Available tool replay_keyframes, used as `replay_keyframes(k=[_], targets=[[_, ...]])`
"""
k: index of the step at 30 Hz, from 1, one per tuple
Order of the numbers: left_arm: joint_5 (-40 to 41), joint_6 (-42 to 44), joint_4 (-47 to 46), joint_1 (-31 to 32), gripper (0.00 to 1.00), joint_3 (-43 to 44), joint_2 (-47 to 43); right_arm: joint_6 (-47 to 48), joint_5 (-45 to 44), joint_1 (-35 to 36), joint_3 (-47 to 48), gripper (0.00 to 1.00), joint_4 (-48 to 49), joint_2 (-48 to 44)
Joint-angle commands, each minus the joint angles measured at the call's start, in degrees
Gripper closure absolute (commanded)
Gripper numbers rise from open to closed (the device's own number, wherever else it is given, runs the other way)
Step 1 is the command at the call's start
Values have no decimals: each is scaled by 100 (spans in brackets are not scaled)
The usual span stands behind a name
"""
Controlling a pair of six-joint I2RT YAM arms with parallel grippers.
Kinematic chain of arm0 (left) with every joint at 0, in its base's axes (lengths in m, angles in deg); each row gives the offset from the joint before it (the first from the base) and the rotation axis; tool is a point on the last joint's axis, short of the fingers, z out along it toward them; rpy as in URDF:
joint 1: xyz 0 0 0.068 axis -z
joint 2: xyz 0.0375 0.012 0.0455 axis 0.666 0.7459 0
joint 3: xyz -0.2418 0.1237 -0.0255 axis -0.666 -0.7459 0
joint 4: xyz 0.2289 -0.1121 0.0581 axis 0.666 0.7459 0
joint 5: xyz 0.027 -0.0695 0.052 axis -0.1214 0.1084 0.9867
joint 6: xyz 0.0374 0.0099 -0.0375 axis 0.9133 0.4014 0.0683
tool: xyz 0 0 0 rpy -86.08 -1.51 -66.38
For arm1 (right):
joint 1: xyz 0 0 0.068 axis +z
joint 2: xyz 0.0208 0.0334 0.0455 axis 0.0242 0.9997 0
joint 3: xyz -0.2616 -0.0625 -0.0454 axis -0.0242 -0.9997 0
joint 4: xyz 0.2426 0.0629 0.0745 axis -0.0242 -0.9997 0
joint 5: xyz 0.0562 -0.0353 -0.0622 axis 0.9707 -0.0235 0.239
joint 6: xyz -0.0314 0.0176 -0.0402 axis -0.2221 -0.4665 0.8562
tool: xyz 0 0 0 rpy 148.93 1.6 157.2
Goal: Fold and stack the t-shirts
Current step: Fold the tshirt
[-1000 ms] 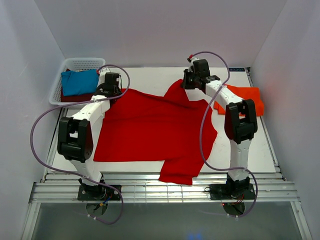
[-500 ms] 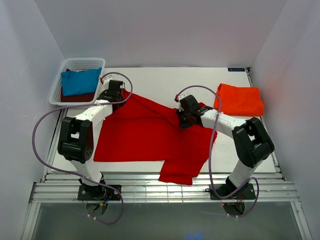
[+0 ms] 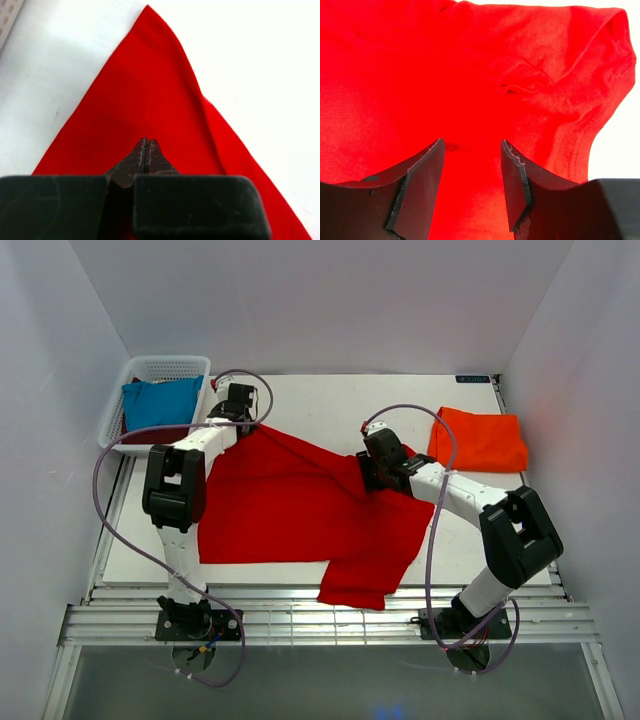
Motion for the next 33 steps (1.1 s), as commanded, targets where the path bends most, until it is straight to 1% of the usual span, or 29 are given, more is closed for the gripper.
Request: replay_keyframes(k=[1, 6, 10, 15, 17, 18, 19, 22, 25, 30, 33], targets=[[49, 229, 82, -141, 100, 520, 292, -258, -173, -64, 212, 46, 242, 307], [-136, 247, 74, -396, 100, 1020, 644, -452, 126, -72, 143, 48, 443, 546], [-285, 404, -66, -554, 100, 1355, 890, -549, 240, -72, -51, 49, 628, 450], [-724, 405, -243, -625, 100, 1689, 1154, -575, 320, -72, -174, 49, 663, 397], [-769, 344, -322, -634, 90, 1734, 1163, -567, 320, -64, -200, 49, 655, 397], [-873, 317, -348, -634, 77, 1742, 1155, -566, 328, -72, -209, 49, 655, 397], [-953, 291, -409, -651, 70, 1734, 1163, -575, 337, -72, -218, 49, 655, 397], [-1085, 212, -375, -652, 55, 1908, 1312, -584, 372, -72, -227, 49, 663, 388], [-1129, 142, -243, -669, 49, 2102, 1549, -593, 416, -72, -253, 49, 646, 318], [-1296, 106, -366, -722, 48, 2313, 1734, -584, 486, -72, -350, 49, 655, 133], [-1252, 98, -164, -731, 47, 2672, 1971, -593, 469, -64, -403, 49, 637, 37]])
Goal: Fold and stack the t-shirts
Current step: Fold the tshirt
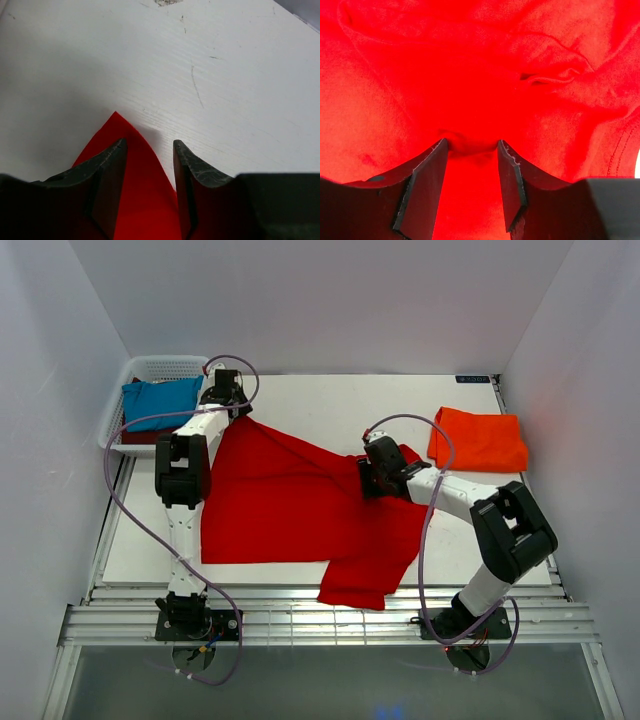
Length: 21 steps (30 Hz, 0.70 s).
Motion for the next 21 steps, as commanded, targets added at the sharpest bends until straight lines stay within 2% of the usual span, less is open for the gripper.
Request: replay_keyframes(k=[1, 7, 16, 21], targets=[[-72, -36, 170, -55, 48, 525, 129, -75, 47, -11, -51, 49, 130, -281], [42, -36, 224, -82, 50, 693, 314, -206, 126, -20, -112, 50, 147, -439], [104, 34, 312, -161, 61, 860, 551, -303, 135, -11, -209, 49, 340, -369], [86, 113, 373, -196, 59, 921, 683, -294, 56, -11, -121, 49, 455, -35]])
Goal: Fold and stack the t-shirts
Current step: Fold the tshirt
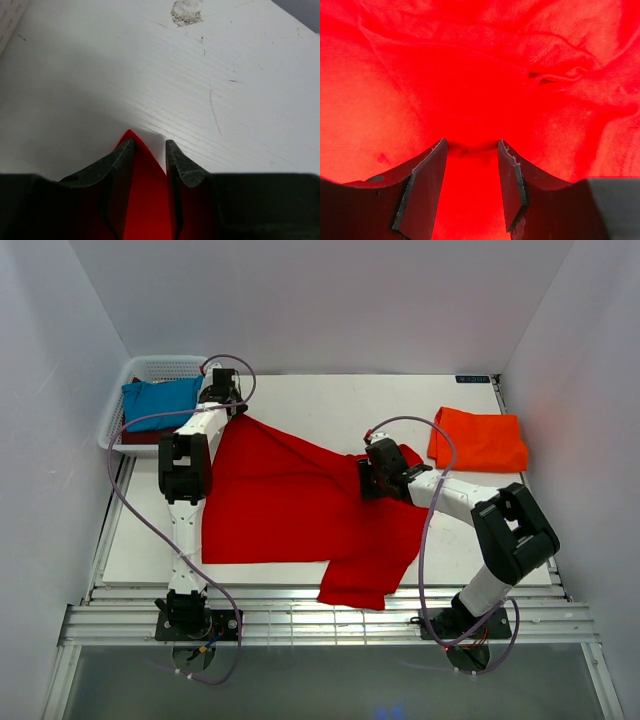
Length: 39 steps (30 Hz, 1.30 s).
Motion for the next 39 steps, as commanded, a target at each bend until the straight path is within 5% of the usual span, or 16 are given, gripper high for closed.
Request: replay_keyframes(k=[1, 8, 10, 11, 12, 13, 22, 34, 39], targets=[[16, 105, 161, -60, 57, 167, 52, -74, -136, -20, 78, 49, 289, 227], [16, 140, 179, -78, 60, 203, 166, -56, -198, -143, 148, 53, 430, 482], [60, 140, 188, -78, 82, 142, 122, -39, -172, -169, 165, 64, 482, 518], [86, 123, 197, -78, 91, 106, 87, -39, -189, -169, 209, 80, 491, 509], [156, 114, 188, -87, 100, 45, 43, 5, -268, -169, 236, 87, 483, 465], [192, 105, 179, -87, 100, -60, -61, 49, -312, -161, 271, 92, 483, 430], [464, 105, 65, -87, 100, -781, -791, 963, -629, -161, 1729, 86, -255, 439], [447, -115, -32, -87, 100, -1678, -1196, 1596, 2374, 41, 1195, 84, -370, 580], [447, -62, -32, -87, 100, -1740, -1240, 2008, 2483, 147, 1045, 72, -756, 492]])
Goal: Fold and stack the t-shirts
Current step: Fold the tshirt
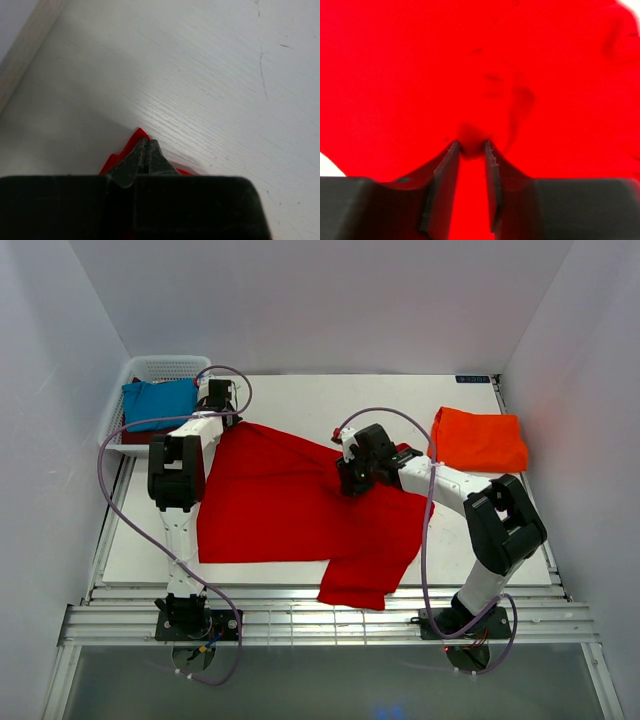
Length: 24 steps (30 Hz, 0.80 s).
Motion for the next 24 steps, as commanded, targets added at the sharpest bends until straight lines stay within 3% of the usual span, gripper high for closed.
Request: replay_keyframes(k=[1, 6, 8, 15, 24], targets=[[71, 30, 298, -45, 100, -188, -344, 405, 398, 75, -122, 64, -195, -144], [36, 12, 281, -45, 100, -258, -423, 168, -602, 66, -509, 45, 252, -865], [19, -5, 281, -45, 100, -302, -467, -86, -1324, 31, -510, 44, 350, -988], [-34, -32, 263, -45, 100, -355, -467, -263, -1747, -347, -273, 48, 842, -357], [-26, 12, 246, -45, 100, -443, -467, -52, -1194, -365, 246, 51, 1167, 497]])
